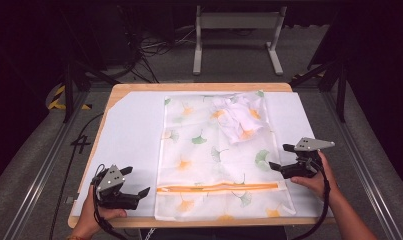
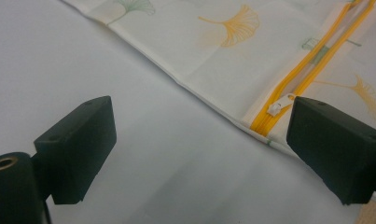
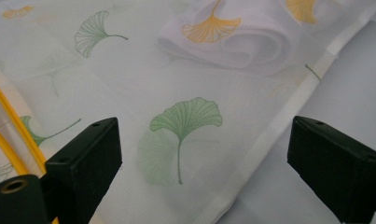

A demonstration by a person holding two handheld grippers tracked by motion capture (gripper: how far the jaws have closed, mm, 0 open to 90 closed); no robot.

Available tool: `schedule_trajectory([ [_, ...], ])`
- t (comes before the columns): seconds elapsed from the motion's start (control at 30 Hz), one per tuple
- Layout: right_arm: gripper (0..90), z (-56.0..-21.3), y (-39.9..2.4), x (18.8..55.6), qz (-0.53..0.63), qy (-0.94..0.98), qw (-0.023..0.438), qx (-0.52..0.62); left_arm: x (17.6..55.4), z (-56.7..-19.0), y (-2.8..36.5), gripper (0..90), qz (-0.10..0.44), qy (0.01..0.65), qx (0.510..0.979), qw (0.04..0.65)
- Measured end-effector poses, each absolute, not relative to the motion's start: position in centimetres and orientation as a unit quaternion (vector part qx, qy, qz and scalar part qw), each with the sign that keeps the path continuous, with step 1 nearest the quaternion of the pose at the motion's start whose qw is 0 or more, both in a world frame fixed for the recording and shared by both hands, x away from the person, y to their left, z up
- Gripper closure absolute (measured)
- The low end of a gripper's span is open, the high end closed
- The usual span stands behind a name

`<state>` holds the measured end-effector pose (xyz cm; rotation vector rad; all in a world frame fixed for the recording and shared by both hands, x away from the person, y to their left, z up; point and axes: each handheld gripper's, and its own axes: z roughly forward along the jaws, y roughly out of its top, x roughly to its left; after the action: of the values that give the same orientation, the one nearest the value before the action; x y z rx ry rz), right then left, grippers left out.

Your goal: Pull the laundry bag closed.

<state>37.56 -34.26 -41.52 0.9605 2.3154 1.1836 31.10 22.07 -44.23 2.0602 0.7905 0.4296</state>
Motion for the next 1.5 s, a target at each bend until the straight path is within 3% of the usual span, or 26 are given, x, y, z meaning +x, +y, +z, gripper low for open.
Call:
schedule_trajectory([
  [0.3, 16.1, -40.6, -33.7, 37.0, 0.437, 0.815, 0.187, 0.331, 30.9, -45.1, 21.2, 12.8, 0.154, 0.301, 0.846, 0.413],
  [0.4, 22.5, -40.2, -33.0, 36.7, 0.455, 0.808, 0.186, 0.323, 30.6, -44.8, 21.2, 17.4, 0.150, 0.294, 0.845, 0.420],
  [0.7, 41.5, -40.3, -28.9, 36.0, 0.452, 0.833, 0.171, 0.270, 30.0, -44.6, 20.6, 18.0, 0.141, 0.282, 0.850, 0.422],
  [0.87, 46.1, -40.2, -26.2, 35.6, 0.450, 0.845, 0.164, 0.240, 29.8, -44.7, 19.7, 20.6, 0.135, 0.264, 0.860, 0.416],
  [1.33, 47.5, -40.7, -18.7, 35.2, 0.439, 0.871, 0.119, 0.185, 30.5, -45.2, 18.0, 24.5, 0.123, 0.236, 0.878, 0.398],
  [1.5, 49.5, -41.1, -15.8, 35.1, 0.437, 0.879, 0.103, 0.161, 31.0, -45.5, 17.6, 31.3, 0.124, 0.224, 0.884, 0.392],
])
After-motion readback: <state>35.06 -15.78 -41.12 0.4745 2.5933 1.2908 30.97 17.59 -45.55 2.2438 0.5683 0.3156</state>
